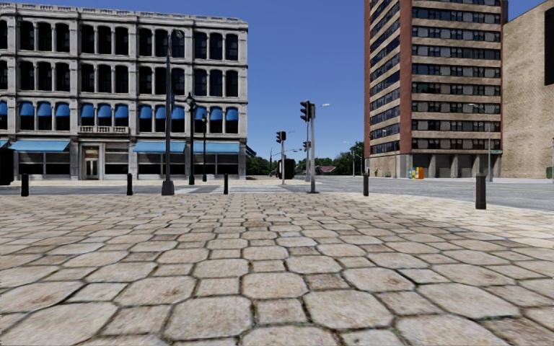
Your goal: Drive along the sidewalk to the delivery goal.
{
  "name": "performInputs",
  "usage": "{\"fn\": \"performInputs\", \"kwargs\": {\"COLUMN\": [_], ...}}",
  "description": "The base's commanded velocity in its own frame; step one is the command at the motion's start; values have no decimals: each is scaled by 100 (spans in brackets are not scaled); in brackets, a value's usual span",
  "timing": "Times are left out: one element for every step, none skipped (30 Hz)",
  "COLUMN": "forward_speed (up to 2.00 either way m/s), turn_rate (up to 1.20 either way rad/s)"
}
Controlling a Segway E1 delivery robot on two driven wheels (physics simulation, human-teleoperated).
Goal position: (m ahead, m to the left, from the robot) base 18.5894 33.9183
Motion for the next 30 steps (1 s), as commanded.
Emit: {"fn": "performInputs", "kwargs": {"forward_speed": [200, 200, 200, 200, 200, 200, 200, 200, 200, 200, 200, 200, 200, 200, 200, 200, 200, 200, 200, 200, 200, 200, 200, 200, 200, 200, 200, 200, 200, 200], "turn_rate": [0, 0, 0, 0, 0, 0, 0, 0, 0, 0, 0, 0, 0, 0, 0, 0, 0, 0, 0, 0, 0, 0, 0, 0, 0, 0, 0, 0, 0, 0]}}
